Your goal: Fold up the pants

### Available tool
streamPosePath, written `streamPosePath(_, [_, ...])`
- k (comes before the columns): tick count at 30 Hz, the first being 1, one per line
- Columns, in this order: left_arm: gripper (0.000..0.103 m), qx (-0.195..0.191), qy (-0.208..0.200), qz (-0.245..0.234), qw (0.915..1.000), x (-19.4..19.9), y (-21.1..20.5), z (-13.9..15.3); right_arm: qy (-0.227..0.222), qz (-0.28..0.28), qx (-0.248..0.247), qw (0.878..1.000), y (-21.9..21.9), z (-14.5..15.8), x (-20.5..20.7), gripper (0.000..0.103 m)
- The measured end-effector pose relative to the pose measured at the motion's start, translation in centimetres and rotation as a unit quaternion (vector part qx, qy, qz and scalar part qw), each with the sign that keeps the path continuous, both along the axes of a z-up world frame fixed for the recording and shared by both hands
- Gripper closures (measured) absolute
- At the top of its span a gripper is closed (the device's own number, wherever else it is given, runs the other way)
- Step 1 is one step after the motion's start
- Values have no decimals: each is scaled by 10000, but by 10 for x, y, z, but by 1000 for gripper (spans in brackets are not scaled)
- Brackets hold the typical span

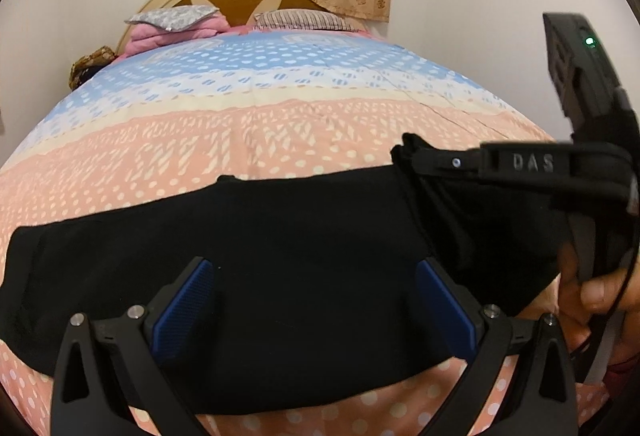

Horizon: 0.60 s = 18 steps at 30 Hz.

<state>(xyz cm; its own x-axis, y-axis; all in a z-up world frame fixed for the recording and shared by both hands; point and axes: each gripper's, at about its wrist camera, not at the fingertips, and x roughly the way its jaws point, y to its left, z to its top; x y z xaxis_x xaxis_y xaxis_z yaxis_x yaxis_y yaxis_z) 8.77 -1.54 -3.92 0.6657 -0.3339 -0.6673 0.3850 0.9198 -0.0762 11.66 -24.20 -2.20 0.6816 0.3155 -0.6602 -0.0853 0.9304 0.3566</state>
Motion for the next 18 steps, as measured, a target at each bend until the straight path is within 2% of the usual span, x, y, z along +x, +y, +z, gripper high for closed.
streamPosePath(2, [0, 11, -6, 41, 10000, 0, 3, 1, 125, 26, 314, 9994, -5, -7, 8, 91])
streamPosePath(3, [0, 24, -20, 51, 10000, 0, 3, 2, 235, 108, 475, 9985, -5, -14, 10, 89])
streamPosePath(5, [0, 50, -48, 79, 9999, 0, 5, 3, 168, 204, 904, 9956, -11, -22, 5, 82])
streamPosePath(7, [0, 68, -55, 112, 9999, 1, 7, 4, 229, 356, 1487, 9880, -23, -20, 0, 65])
streamPosePath(9, [0, 86, -77, 158, 9998, 3, 9, 5, 129, 388, 1983, 9793, -37, -11, -14, 64])
streamPosePath(10, [0, 96, -86, 178, 9998, 4, 10, 5, -27, 435, 1991, 9790, -42, -5, -23, 62])
streamPosePath(14, [0, 106, -94, 298, 9995, 8, 17, 5, -190, 596, 1624, 9847, -38, 6, -66, 61])
streamPosePath(15, [0, 88, -87, 345, 9993, 10, 19, 5, -228, 603, 1403, 9880, -32, 6, -78, 61])
streamPosePath(18, [0, 71, -59, 393, 9992, 11, 22, 5, -417, 710, 118, 9965, -3, 6, -103, 61])
